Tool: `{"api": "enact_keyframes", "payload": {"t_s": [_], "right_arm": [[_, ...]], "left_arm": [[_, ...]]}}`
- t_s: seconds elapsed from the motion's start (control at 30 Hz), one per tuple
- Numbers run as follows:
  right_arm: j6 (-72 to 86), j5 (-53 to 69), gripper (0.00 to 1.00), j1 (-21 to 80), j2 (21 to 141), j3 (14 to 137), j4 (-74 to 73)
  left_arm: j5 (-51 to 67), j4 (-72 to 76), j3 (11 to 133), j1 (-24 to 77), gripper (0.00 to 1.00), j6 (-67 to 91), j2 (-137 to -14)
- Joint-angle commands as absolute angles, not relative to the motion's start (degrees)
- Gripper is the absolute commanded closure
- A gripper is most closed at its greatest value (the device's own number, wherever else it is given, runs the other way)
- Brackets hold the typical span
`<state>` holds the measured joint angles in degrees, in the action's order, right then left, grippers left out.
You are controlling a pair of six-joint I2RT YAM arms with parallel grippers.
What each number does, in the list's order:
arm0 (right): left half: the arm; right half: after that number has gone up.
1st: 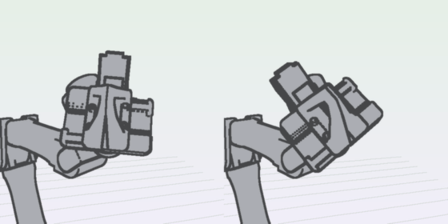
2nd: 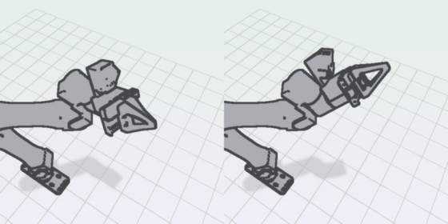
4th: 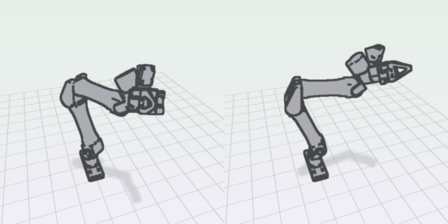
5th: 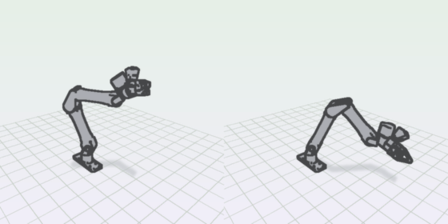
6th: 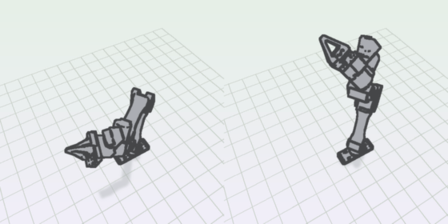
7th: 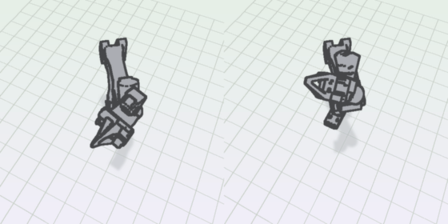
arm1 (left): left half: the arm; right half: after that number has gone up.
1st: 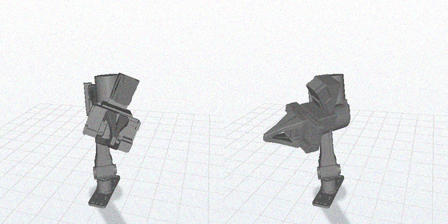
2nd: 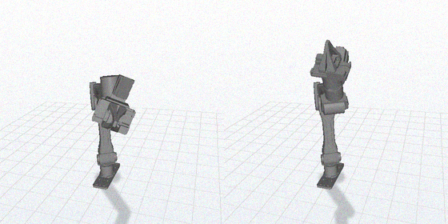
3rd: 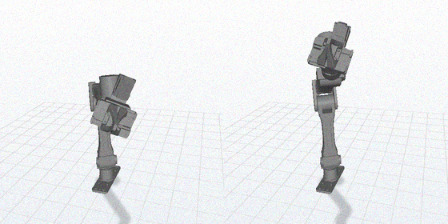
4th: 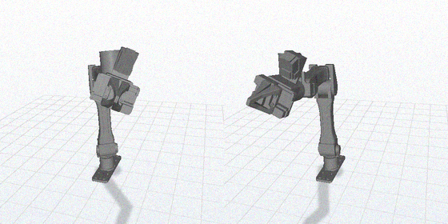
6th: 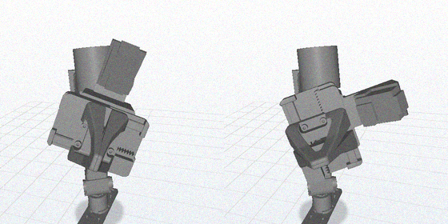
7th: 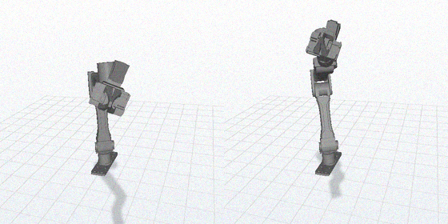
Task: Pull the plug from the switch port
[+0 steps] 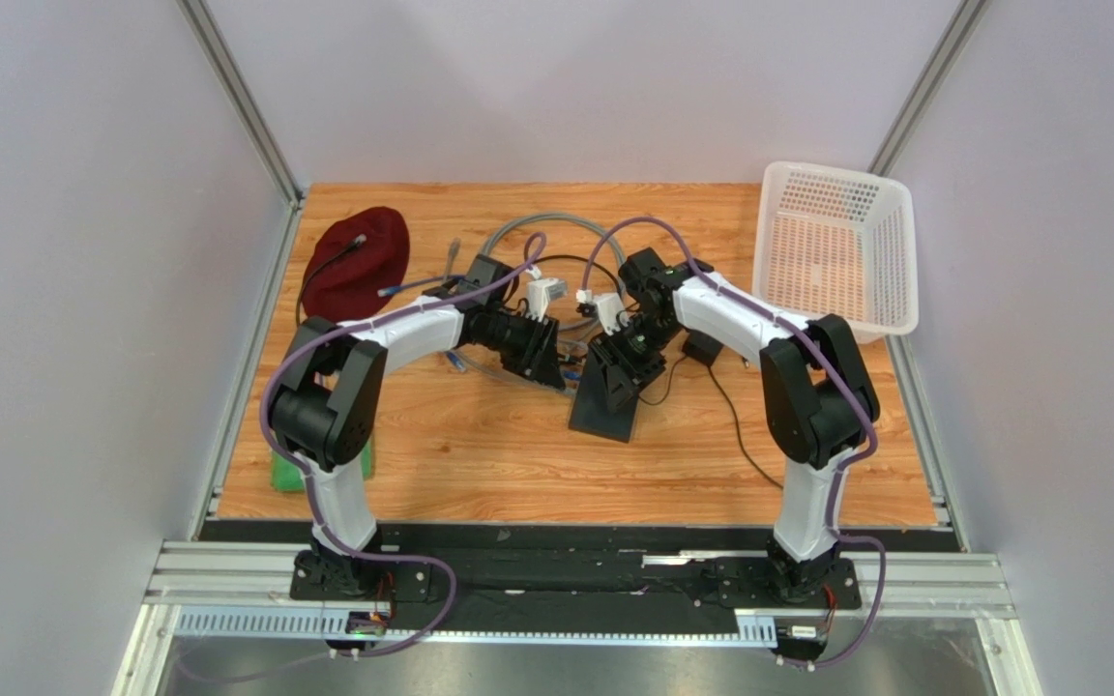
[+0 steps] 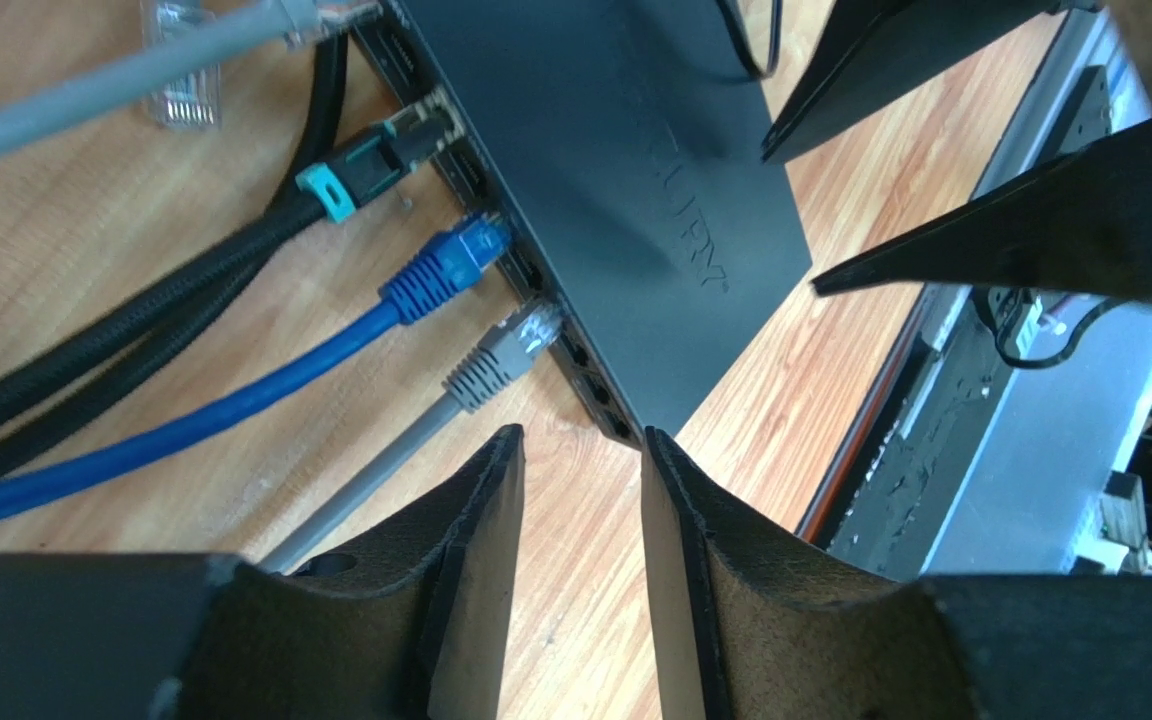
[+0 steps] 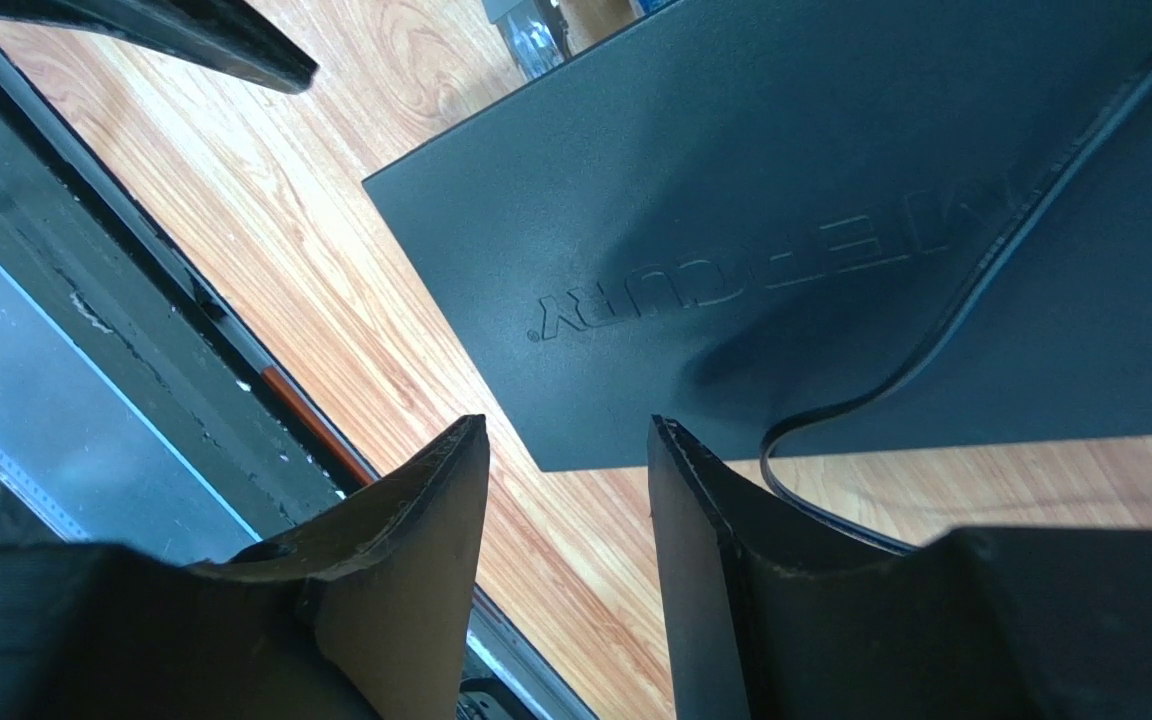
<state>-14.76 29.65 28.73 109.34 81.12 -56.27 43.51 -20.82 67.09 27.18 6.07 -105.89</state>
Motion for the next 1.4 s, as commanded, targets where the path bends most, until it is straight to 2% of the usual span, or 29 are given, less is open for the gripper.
{"api": "enact_keyframes", "payload": {"t_s": [0.0, 0.07, 0.17, 0.63, 0.87, 1.13, 1.37], "right_arm": [[-14.1, 29.5, 0.52, 29.3, 110.7, 79.7, -54.9], [-14.5, 28.6, 0.52, 29.3, 110.7, 79.3, -54.8], [-15.5, 26.5, 0.51, 29.2, 110.7, 78.6, -54.8], [-16.6, 28.8, 0.51, 28.8, 105.2, 79.4, -56.0], [-17.1, 29.3, 0.5, 28.7, 103.7, 78.0, -56.6], [-18.3, 30.4, 0.47, 27.3, 104.2, 80.0, -58.9], [-18.4, 30.8, 0.47, 27.3, 104.7, 80.2, -59.2]], "left_arm": [[44.8, -18.9, 71.1, 26.5, 0.58, 5.7, -105.6], [48.0, -19.4, 73.2, 26.1, 0.58, 3.5, -105.0], [46.4, -21.4, 77.5, 26.0, 0.58, 0.2, -104.2], [49.6, -34.4, 107.6, 22.9, 0.6, -1.3, -128.0], [51.8, -37.0, 108.7, 20.9, 0.64, -3.7, -131.6], [57.0, -35.4, 106.0, 21.0, 0.59, -5.6, -132.2], [58.5, -38.0, 112.7, 21.0, 0.6, -6.0, -136.4]]}}
